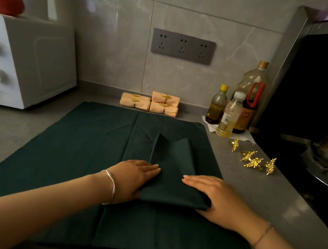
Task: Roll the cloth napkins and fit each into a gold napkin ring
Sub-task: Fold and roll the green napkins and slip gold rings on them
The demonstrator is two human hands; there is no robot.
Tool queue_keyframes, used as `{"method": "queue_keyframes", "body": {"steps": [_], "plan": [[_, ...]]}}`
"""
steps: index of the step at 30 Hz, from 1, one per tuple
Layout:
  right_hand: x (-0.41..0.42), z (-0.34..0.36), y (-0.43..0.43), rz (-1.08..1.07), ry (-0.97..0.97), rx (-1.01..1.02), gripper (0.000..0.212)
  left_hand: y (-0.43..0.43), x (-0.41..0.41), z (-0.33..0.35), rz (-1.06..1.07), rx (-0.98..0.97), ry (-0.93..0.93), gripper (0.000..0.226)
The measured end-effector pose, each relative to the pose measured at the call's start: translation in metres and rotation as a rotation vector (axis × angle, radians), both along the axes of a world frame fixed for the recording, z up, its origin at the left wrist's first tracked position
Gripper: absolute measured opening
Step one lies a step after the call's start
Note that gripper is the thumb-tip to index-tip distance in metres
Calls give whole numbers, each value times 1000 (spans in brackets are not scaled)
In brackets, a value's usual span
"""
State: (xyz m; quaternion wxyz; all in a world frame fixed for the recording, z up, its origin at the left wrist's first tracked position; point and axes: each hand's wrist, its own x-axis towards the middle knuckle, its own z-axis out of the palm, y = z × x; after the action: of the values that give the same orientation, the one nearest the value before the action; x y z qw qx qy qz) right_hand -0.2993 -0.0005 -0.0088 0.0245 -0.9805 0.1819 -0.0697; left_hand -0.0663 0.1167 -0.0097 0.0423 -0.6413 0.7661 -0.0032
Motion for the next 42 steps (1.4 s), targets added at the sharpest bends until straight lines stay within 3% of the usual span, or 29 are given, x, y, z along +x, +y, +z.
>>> {"method": "queue_keyframes", "body": {"steps": [7,12,17,23,27,30,32,34,36,42], "plan": [[5,-6,-14,14,-143,31,52,-4,18,6,38,-107,64,51],[10,-3,-24,-27,-230,171,38,-15,27,7,63,-177,164,37],[25,8,-30,-262,-377,483,7,-23,31,2,155,-288,547,7],[47,8,-53,-404,-417,700,16,-43,35,-2,388,-207,843,15],[57,7,-60,-463,-405,727,17,-57,41,9,479,-7,799,20],[63,7,-63,-509,-399,742,43,-72,50,20,527,178,717,35],[65,8,-64,-532,-386,775,55,-86,53,22,592,116,718,53],[67,9,-65,-541,-373,809,61,-100,52,20,597,-59,849,64],[69,9,-67,-548,-363,827,62,-111,48,20,513,-84,945,56],[72,6,-75,-576,-368,872,60,-130,55,6,471,-28,988,21]]}}
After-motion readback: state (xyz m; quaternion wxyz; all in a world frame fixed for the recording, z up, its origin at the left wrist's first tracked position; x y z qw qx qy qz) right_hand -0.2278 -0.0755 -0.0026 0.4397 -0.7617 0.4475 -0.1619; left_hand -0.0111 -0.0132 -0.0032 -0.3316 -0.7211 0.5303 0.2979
